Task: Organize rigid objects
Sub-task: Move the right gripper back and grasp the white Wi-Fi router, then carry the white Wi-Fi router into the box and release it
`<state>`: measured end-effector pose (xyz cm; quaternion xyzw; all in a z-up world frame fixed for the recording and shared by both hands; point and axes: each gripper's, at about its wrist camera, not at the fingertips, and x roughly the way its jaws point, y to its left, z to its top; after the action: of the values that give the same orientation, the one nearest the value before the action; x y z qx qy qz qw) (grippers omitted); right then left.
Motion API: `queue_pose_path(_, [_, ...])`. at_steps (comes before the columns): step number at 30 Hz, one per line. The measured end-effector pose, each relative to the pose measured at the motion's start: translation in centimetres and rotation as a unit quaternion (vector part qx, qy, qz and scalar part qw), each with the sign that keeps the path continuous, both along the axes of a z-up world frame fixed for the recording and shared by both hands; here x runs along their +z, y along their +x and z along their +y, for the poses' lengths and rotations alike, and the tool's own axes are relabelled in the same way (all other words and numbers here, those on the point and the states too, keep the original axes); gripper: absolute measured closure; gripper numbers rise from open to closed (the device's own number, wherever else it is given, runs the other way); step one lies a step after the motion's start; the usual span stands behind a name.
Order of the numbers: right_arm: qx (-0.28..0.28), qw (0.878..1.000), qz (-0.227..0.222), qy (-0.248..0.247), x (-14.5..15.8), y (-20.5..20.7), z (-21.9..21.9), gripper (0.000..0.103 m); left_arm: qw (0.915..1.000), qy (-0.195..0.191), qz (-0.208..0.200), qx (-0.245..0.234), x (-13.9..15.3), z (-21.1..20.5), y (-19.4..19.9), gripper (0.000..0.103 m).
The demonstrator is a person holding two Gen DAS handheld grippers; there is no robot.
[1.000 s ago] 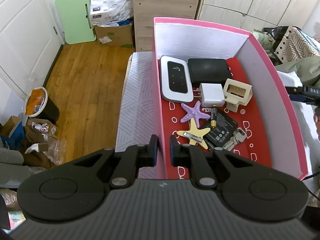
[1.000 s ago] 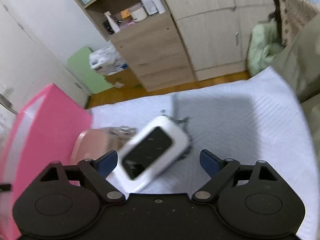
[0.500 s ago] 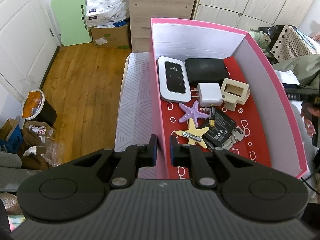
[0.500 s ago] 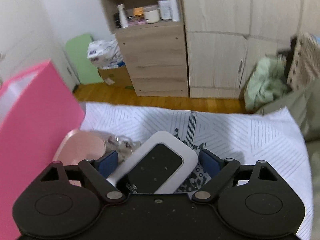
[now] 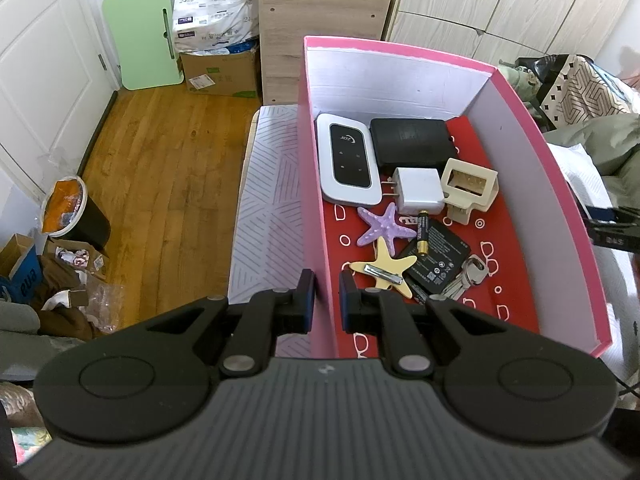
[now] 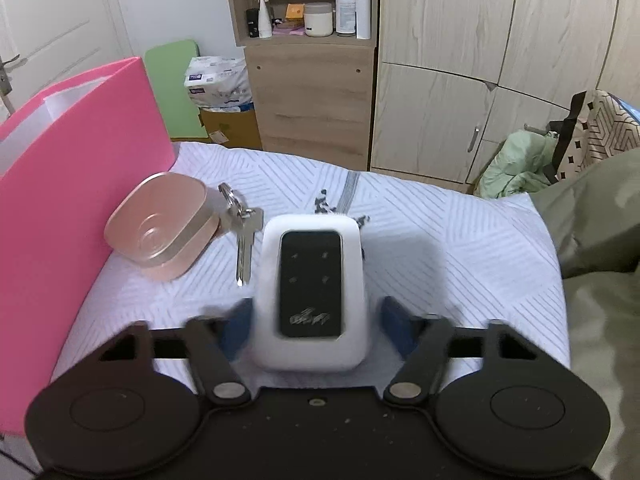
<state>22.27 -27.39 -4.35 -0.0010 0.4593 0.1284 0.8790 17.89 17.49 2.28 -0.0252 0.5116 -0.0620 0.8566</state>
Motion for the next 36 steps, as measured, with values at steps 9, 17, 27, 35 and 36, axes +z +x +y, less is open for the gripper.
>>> queue_pose_path(9, [0.021, 1.0, 0.019, 0.004, 0.3, 0.4, 0.9, 0.031, 1.0, -0.003, 0.002, 0.005, 0.0, 0.0, 0.0, 0.092])
queue_pose_path(17, [0.016, 0.999, 0.006, 0.039, 0.7, 0.4, 0.4, 0.038, 1.0, -0.002, 0.004, 0.005, 0.0, 0.0, 0.0, 0.092])
queue_pose_path(27, [0.088, 0.981, -0.051, 0.163, 8.0, -3.2, 1.4, 0.038, 0.9996, -0.014, 0.005, 0.024, 0.0, 0.2, 0.3, 0.092])
queue_pose_path(35, [0.322, 0.926, -0.093, 0.176, 14.6, -4.0, 9.9, 0.038, 0.9991, -0.025, 0.004, 0.034, 0.0, 0.6, 0.1, 0.092])
queue_pose_path(36, [0.345, 0.919, -0.077, 0.174, 14.6, -3.7, 10.9, 0.038, 0.9986, -0.033, 0.006, 0.04, -0.1, 0.9, 0.1, 0.092])
